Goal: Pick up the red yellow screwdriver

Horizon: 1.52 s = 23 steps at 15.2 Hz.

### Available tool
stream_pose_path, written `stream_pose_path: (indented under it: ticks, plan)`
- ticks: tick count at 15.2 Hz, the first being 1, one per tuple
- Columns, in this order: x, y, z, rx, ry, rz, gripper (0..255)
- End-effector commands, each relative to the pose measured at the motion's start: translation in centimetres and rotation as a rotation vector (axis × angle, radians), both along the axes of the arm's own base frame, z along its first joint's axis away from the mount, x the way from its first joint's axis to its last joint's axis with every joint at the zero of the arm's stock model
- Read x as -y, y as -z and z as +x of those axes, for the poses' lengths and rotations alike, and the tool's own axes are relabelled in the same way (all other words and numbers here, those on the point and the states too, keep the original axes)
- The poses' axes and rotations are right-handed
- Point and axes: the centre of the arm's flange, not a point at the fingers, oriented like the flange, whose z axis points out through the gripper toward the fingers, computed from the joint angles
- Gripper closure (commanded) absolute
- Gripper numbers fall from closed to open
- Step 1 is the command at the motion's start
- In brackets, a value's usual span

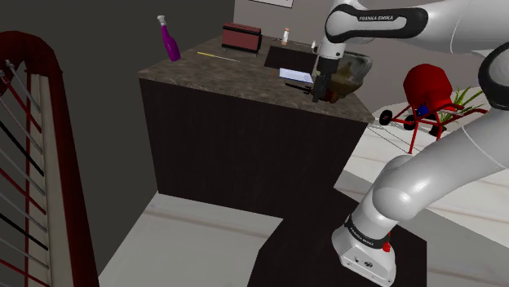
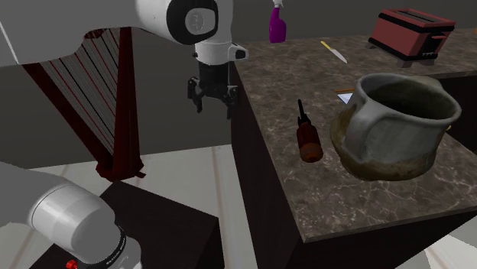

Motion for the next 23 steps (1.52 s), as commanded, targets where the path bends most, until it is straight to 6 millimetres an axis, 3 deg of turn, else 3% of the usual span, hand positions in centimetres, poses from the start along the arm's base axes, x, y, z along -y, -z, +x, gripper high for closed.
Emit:
stream_pose_path:
  ticks: [1, 21, 23]
  plan:
    - [2.3, 0.3, 1.2, -0.001, -0.006, -0.005, 0]
    - [25.1, 2.4, 13.2, -0.008, -0.053, -0.044, 0]
    - [25.3, 3.0, 13.3, -0.008, -0.053, -0.045, 0]
